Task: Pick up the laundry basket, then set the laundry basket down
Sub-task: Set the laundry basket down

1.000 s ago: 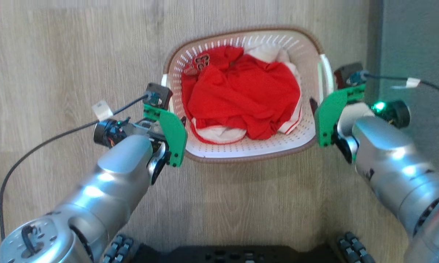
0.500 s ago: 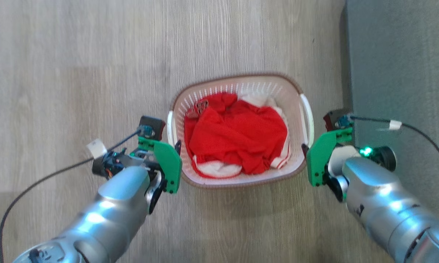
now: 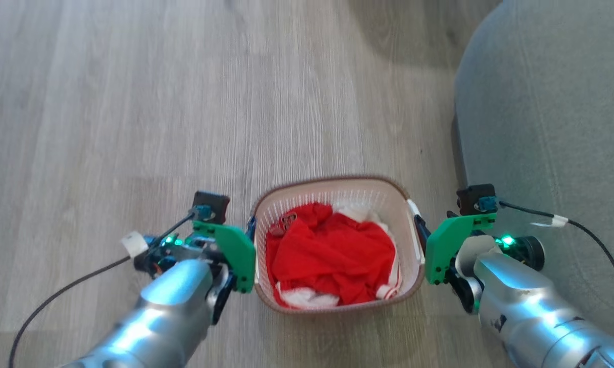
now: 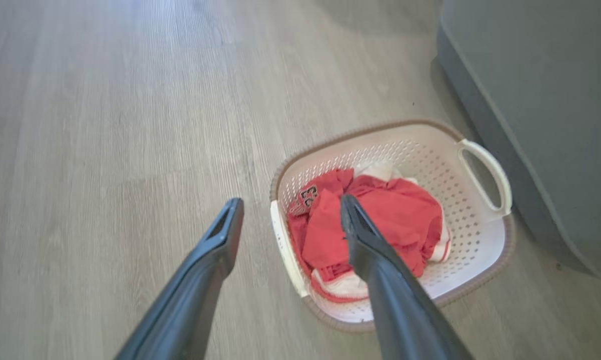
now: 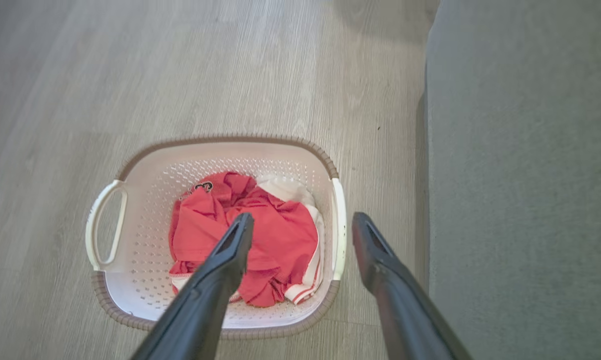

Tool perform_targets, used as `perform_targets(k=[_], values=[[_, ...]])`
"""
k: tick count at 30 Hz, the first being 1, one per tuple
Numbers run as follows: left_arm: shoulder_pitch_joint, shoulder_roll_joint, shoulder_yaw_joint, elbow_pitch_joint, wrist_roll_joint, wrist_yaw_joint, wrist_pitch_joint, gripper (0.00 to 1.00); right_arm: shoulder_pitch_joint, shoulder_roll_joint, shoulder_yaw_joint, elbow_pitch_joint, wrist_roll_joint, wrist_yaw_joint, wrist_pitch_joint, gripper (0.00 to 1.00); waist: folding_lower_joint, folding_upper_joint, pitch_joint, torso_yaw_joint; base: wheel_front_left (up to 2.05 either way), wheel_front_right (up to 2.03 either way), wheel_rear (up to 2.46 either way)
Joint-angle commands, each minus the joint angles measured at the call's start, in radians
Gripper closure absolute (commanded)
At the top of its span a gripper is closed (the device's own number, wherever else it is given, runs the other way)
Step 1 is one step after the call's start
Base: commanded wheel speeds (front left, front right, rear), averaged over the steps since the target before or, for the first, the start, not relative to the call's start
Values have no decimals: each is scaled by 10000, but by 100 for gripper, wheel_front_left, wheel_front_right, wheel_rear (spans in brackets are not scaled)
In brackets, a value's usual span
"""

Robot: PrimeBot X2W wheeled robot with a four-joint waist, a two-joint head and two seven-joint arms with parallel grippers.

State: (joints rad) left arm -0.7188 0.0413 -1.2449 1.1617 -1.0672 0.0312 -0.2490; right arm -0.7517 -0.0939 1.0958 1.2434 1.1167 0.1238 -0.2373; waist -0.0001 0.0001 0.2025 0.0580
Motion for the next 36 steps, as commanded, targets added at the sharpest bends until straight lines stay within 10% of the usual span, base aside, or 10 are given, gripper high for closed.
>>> perform_targets(k=[1,11,20,36], values=[[-346,159,486,-364,268,164,-121,0,138,-55,-107,-190,2,69,-190,0,1,-1,-490,64,0,0,0],[1344,1254,4413,-4552,3513,1370,-126,0,944,-1135,-4514,-3426,-3100,69,-242,0,1,-1,-1412,112,0,0,0],[4117,924,8079,-9061,6927,1347,-127,0,4367,-23,-9162,-8311,-7551,69,-243,0,1,-1,-1917,182,0,0,0],[6599,95,10304,-11003,8137,-37,-127,0,7126,432,-10308,-11759,-9092,69,-244,0,1,-1,-2009,158,0,0,0]])
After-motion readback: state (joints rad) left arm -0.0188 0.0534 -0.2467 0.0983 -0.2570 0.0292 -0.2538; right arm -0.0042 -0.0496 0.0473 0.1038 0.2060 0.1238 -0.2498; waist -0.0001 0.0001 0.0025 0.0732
